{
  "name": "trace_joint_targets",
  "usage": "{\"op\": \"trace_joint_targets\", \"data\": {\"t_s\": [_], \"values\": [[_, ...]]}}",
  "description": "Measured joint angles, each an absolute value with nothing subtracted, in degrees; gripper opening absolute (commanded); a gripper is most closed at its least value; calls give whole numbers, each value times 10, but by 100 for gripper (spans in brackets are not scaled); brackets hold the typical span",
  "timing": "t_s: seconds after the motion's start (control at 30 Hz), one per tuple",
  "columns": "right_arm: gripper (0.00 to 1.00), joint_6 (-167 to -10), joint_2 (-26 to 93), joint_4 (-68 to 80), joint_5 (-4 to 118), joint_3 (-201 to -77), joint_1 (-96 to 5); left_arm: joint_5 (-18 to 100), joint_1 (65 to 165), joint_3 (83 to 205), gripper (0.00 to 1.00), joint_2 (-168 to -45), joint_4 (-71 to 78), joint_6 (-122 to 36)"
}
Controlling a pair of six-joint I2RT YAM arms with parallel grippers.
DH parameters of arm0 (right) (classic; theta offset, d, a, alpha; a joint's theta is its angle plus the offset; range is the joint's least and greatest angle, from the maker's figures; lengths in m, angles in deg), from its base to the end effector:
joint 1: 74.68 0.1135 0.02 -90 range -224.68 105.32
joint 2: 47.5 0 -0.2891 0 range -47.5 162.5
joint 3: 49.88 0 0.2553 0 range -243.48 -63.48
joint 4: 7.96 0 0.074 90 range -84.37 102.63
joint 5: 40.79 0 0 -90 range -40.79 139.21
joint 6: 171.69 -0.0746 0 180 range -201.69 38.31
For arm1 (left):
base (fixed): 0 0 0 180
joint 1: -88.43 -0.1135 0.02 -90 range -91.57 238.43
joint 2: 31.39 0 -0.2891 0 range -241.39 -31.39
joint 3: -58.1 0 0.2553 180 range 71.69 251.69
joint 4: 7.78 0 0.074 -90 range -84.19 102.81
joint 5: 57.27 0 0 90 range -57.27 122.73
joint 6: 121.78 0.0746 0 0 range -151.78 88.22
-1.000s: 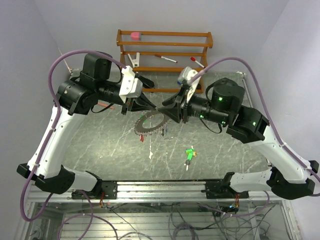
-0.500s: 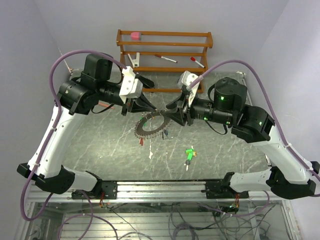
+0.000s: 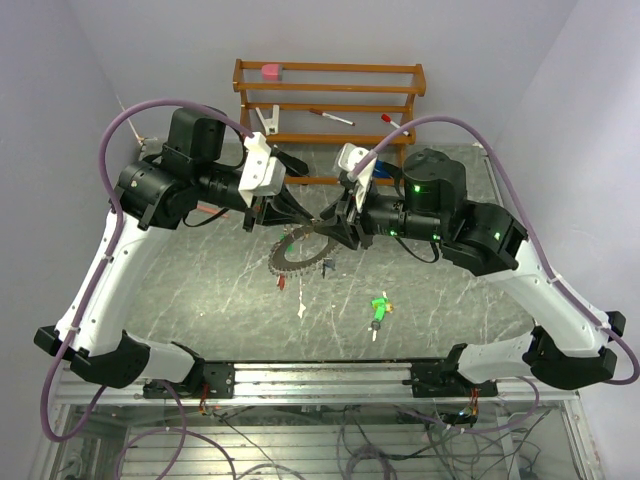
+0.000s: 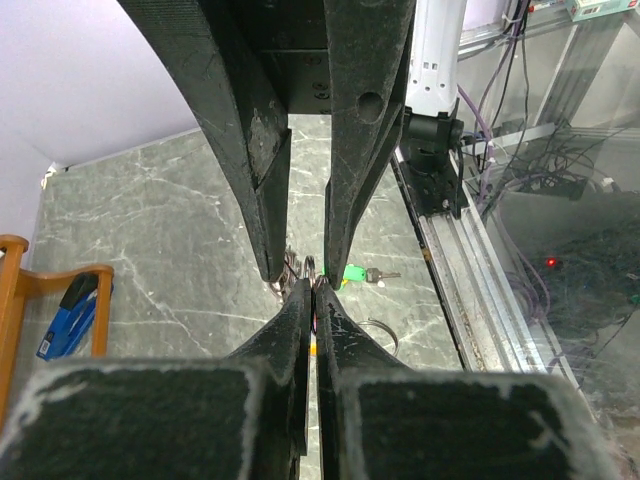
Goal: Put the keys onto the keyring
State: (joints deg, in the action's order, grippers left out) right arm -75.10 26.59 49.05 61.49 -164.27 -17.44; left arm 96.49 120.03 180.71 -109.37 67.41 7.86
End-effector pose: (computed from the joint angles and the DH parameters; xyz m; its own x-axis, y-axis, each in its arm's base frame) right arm 0.1361 0.2408 0.5144 -0.0476 -0.2812 -0.9585 -0.9436 0.3273 -0.0492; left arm 0.1639 -0.1794 0.5212 0.2340 0.1872 -0.9540 0.9613 -0.1916 0.1982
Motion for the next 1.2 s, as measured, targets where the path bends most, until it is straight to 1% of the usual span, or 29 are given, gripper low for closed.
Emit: {"op": "trace_joint_targets", "data": {"t_s": [0.33, 0.4, 0.43, 0.5, 0.7, 0.8, 0.87, 0.93, 1.2], "values": [[20, -750, 267, 492, 621, -1647, -174, 966, 1200, 1806, 7, -1094, 673, 76], [17, -750, 267, 493, 623, -1647, -174, 966, 1200, 1804, 7, -1094, 672, 76], [14, -750, 267, 493, 624, -1647, -174, 966, 1200, 1804, 7, -1094, 672, 74], [0, -750, 268, 493, 627, -1648, -174, 966, 1200, 1804, 7, -1094, 672, 73], [0, -749, 269, 499, 637, -1649, -173, 963, 1200, 1799, 8, -1094, 668, 67], [0, -750, 265, 493, 636, -1644, -173, 962, 1200, 1799, 18, -1094, 665, 62], [0, -751, 258, 485, 634, -1635, -173, 962, 1201, 1799, 29, -1094, 661, 57], [0, -753, 248, 476, 629, -1623, -173, 962, 1201, 1799, 37, -1093, 654, 54], [0, -766, 186, 429, 587, -1557, -174, 963, 1201, 1792, 39, -1088, 639, 48]]}}
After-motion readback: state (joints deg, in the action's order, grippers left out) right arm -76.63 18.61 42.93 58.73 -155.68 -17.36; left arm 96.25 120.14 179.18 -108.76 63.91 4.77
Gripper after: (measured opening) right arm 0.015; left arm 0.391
